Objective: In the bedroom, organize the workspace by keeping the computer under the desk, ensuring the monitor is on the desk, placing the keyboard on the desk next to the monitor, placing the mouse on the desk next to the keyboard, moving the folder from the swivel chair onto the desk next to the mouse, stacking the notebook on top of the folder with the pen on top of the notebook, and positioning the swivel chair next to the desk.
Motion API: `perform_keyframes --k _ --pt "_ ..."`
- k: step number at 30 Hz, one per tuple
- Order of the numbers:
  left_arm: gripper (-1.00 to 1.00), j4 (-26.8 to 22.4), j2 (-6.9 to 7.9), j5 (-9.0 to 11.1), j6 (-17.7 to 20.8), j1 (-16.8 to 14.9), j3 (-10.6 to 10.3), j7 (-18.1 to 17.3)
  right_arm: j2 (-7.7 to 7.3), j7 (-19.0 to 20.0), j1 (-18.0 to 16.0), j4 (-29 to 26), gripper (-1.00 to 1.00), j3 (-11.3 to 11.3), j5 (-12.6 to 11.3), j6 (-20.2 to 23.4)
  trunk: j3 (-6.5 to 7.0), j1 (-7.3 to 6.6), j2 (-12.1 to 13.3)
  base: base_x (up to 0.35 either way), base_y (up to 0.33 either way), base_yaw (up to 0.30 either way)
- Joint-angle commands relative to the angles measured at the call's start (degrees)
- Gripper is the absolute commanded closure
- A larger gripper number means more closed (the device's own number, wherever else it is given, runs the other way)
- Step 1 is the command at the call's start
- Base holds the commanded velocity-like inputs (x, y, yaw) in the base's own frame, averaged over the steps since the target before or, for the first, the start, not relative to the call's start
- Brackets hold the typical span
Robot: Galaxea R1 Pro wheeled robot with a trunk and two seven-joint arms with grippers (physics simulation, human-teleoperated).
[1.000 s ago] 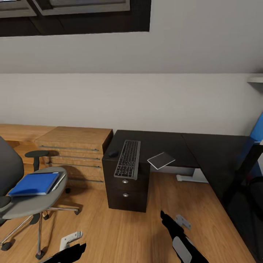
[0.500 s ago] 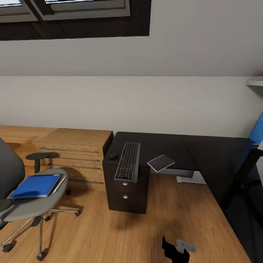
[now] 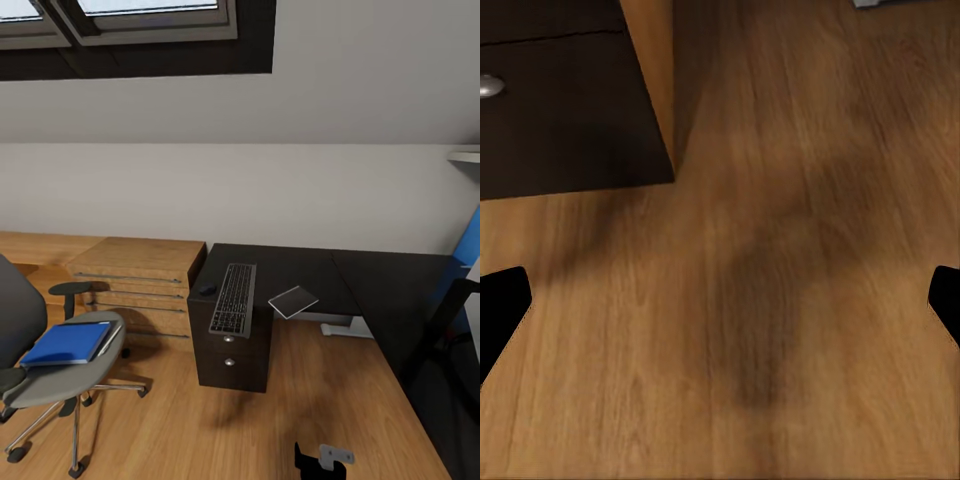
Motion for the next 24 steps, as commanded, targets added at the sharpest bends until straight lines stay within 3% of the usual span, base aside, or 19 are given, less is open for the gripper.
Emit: perform_keyframes --k 1,24 --pt "-1.0 0.03 0.05 0.36 -0.3 -0.04 -0.48 0.47 0.02 -0.31 -0.04 0.18 -1.0 0.52 -0.27 -0.44 0.13 -0.23 0.39 0.0 0.0 0.0" --pt "-1.0 0.06 -0.03 0.44 -0.57 -0.04 -0.35 0.5 0.93 -0.2 0.03 1.15 -1.0 0.84 1.78 -1.53 4.26 -5.28 9.61 0.0 0.0 0.0"
